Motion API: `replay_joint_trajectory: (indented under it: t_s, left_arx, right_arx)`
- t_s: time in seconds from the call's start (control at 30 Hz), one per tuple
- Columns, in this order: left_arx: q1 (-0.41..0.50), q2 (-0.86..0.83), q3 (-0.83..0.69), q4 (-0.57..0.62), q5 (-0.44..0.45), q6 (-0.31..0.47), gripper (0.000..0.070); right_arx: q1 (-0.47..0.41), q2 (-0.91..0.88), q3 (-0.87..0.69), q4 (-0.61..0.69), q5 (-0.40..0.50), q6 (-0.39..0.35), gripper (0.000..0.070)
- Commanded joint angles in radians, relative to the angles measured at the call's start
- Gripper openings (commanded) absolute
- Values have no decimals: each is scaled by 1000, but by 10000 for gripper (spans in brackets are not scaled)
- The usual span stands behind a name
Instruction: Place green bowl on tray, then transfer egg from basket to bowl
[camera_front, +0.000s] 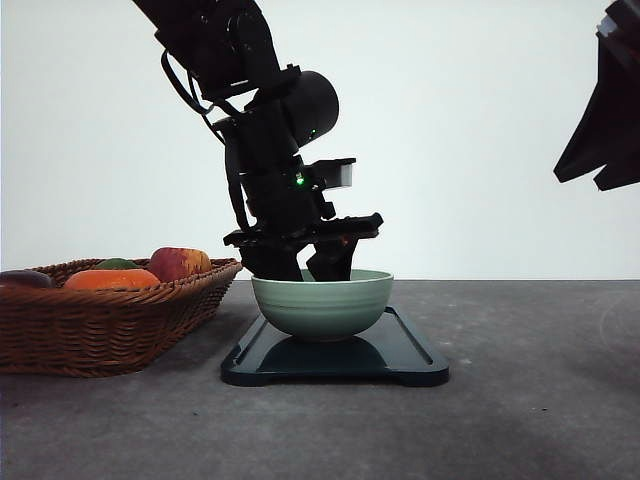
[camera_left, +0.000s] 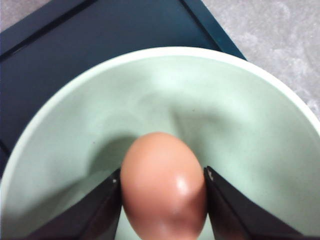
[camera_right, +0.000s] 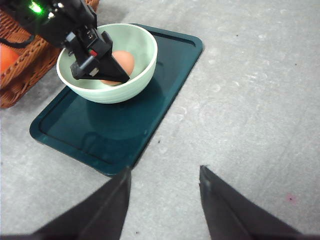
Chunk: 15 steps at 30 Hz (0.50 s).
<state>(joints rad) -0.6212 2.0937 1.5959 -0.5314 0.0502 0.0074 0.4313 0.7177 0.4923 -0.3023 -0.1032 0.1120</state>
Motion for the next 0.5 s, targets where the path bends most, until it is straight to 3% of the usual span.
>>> replay_joint_trajectory:
  t_s: [0.0, 0.07, 0.23, 0.47]
  left_arx:
    - [-10, 33, 22, -6, -2, 3, 410]
    - [-10, 33, 24, -7, -2, 3, 448]
    - [-10, 31, 62, -62, -2, 3, 448]
    - [-8, 28, 222, -231, -2, 3, 443]
  right_arx:
    - [5, 6, -1, 10, -1, 7, 269]
    - [5, 6, -1, 10, -1, 8, 269]
    - [5, 6, -1, 9, -1, 8, 269]
    - [5, 6, -1, -3, -2, 8, 269]
